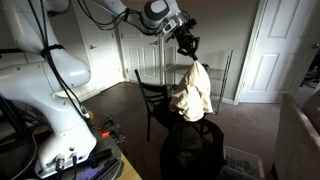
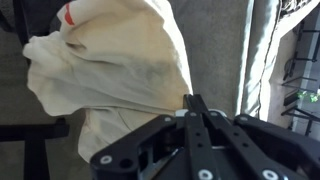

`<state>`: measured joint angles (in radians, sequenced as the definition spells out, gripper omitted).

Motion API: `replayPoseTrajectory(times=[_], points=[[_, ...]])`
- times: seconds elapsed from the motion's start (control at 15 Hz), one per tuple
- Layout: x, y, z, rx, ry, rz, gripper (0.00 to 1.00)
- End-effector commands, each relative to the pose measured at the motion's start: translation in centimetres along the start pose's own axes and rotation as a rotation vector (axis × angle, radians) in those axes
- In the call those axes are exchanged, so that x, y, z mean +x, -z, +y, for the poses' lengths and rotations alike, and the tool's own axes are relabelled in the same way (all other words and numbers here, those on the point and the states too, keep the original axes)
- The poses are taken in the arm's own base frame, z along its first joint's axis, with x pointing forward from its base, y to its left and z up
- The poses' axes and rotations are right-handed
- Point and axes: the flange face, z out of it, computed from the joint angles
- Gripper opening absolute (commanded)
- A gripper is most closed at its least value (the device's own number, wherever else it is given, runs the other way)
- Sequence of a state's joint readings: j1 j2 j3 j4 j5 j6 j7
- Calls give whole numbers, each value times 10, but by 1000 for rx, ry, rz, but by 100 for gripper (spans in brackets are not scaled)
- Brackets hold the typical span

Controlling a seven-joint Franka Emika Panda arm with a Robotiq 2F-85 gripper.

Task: Remove the cloth from the chair and put it in the hamper

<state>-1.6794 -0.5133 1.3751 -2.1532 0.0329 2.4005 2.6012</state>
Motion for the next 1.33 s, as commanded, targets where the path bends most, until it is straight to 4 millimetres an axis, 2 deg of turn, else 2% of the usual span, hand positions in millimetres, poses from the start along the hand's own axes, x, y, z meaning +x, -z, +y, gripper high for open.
replayPoseTrajectory(times=[0.0,0.4,0.87,0.93,1.0,1.27], points=[[-20,4,-5,-19,-13,6,0],[-44,-10,2,-68,-9,73,0],[-57,-28,-6,-98,-36,134,0],[-60,-29,-5,-100,-31,142,26],[-62,-30,-5,-97,-24,148,28],[-67,-34,-5,-100,-33,163,51]])
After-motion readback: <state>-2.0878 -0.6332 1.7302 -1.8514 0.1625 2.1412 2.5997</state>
